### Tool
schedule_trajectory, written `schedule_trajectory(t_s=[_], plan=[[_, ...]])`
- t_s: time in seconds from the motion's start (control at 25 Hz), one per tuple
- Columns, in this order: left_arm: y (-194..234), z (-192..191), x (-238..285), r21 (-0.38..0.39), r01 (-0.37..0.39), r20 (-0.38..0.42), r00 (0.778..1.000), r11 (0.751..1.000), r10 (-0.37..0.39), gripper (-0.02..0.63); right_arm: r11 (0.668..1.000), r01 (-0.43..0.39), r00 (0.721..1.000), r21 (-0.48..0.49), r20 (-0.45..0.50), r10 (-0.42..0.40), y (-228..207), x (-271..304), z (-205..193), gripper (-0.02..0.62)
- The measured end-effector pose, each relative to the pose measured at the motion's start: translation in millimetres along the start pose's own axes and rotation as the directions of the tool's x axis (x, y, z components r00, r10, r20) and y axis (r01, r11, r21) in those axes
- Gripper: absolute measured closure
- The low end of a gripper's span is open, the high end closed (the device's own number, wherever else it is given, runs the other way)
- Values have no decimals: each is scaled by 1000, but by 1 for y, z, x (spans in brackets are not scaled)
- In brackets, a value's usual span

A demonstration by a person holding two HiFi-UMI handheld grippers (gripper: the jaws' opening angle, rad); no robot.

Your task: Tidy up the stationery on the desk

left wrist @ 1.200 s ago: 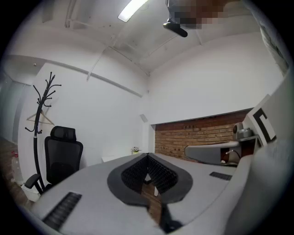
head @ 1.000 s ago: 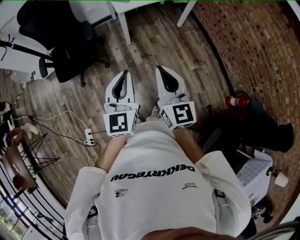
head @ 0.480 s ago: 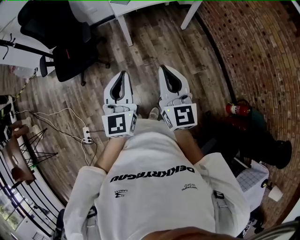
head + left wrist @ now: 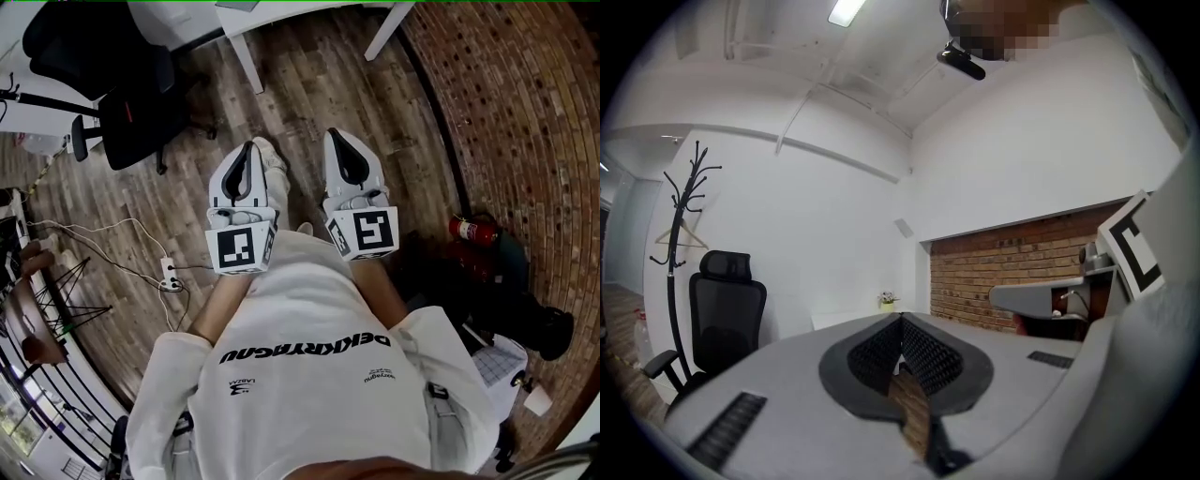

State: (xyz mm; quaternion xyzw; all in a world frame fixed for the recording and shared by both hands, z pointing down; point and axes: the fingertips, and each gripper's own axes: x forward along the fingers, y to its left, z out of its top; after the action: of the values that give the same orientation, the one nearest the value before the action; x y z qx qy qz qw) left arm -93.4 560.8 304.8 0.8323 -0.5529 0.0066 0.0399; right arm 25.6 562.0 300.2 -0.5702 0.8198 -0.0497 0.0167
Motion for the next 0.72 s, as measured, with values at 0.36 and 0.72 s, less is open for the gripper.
schedule_trajectory(t_s=[0.36, 0.72], plan=[[60, -1, 166, -37, 40, 23, 999, 999, -39, 607, 998, 22, 1000, -54, -14, -23, -60, 158, 9, 600], [150, 37, 337, -56, 78, 2, 997, 995, -78, 607, 997, 47, 999, -69, -15, -48, -105, 346, 56, 600]])
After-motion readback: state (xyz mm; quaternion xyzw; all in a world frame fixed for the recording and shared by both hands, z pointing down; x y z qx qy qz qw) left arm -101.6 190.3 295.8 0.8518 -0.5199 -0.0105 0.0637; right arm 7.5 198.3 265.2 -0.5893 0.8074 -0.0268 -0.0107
